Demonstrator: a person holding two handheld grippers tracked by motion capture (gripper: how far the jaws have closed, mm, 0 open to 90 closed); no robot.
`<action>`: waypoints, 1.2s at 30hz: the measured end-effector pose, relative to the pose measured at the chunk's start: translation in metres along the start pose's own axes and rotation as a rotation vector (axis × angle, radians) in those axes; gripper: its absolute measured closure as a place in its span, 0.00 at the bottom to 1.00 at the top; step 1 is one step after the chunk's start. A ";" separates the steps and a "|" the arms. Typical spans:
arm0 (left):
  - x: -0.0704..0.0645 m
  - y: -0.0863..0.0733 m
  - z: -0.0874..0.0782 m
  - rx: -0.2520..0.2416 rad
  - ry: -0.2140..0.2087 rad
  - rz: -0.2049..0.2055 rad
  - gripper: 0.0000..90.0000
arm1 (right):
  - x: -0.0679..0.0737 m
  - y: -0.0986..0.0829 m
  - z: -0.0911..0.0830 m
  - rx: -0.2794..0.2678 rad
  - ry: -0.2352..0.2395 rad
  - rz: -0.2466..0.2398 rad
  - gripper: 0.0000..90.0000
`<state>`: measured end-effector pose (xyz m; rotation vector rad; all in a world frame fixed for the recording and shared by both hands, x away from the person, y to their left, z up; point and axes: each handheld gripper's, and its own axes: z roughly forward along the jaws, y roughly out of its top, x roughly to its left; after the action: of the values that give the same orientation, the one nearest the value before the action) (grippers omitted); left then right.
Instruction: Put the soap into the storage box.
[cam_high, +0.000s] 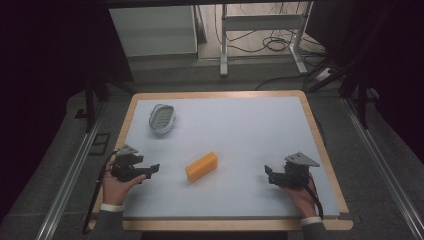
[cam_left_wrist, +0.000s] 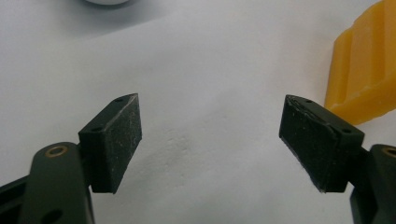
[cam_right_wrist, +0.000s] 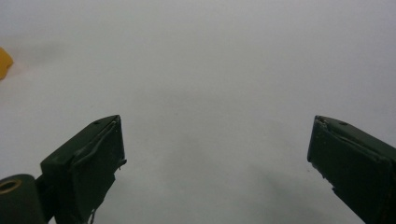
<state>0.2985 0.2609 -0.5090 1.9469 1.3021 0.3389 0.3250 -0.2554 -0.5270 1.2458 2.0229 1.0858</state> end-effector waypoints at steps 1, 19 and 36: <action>0.000 -0.001 0.000 0.005 -0.004 0.002 0.24 | -0.001 0.000 0.001 0.007 0.003 0.003 0.04; 0.006 0.004 -0.007 0.016 -0.005 0.002 0.23 | -0.003 0.000 0.001 0.004 0.008 0.023 0.05; -0.007 0.011 -0.013 0.019 0.009 0.030 0.24 | -0.005 -0.001 -0.001 -0.010 0.004 0.042 0.05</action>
<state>0.2949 0.2585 -0.4912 1.9850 1.2873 0.3513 0.3261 -0.2600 -0.5274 1.2875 1.9996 1.1177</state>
